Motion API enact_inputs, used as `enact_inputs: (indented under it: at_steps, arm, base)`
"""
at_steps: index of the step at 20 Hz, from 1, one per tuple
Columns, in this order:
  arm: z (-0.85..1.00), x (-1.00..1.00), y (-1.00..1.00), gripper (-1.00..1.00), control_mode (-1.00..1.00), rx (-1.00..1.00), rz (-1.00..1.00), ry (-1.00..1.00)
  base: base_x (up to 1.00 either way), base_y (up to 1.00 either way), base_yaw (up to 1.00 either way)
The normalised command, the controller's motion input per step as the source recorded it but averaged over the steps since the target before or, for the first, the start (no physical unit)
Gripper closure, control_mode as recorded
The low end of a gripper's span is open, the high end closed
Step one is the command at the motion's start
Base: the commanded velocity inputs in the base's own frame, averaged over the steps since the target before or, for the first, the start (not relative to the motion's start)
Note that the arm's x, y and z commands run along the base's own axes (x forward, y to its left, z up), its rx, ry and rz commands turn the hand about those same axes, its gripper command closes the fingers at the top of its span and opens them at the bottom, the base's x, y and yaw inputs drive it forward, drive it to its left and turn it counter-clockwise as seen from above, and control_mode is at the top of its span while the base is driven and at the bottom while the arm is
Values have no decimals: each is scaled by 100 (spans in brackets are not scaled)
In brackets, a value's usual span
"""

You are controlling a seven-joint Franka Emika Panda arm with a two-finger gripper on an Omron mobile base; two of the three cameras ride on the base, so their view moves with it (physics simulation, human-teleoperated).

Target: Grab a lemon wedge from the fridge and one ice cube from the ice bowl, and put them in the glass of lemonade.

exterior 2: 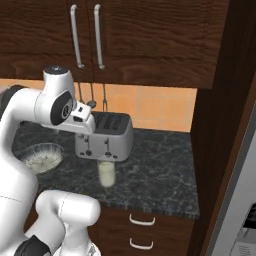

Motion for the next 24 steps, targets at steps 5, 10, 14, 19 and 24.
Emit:
enact_inputs:
  at_steps: [5, 10, 14, 19, 24]
  arm:
    - [-46, -5, 64, -100, -100, 0, -1, 10]
    - [-65, 0, 70, -100, -100, 1, 18, 10]
    - [-27, 30, 57, -100, -100, 7, 19, 16]
    - [-15, 51, 70, -100, -100, -18, 0, 10]
    - [-81, 43, 93, -100, -100, -9, 0, 1]
  base:
    - [-4, 8, -1]
    - [0, 0, 0]
    - [0, 0, 0]
    - [0, 0, 0]
    - [0, 0, 0]
